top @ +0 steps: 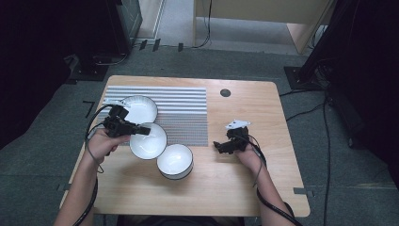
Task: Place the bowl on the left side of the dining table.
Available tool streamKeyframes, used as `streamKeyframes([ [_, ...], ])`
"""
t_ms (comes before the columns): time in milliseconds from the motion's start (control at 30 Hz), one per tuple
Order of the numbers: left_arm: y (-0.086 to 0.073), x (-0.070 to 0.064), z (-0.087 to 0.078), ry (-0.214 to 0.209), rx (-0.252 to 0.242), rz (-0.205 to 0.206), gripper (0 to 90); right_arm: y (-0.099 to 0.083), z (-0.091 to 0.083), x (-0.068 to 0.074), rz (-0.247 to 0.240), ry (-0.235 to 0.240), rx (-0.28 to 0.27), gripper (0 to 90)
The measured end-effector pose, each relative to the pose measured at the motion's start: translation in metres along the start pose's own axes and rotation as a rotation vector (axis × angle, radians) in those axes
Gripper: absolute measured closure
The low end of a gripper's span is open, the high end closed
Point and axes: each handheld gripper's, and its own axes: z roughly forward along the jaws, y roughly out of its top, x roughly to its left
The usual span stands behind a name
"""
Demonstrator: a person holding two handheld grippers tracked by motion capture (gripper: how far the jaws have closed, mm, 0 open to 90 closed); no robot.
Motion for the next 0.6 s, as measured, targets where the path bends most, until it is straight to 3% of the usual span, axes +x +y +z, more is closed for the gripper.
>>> streamKeyframes([
  [600, -0.006, 0.018, 0.004, 0.033, 0.016, -0.043, 73.9, 0.0, 0.0, 0.0, 0.002, 0.001, -0.001, 0.0],
])
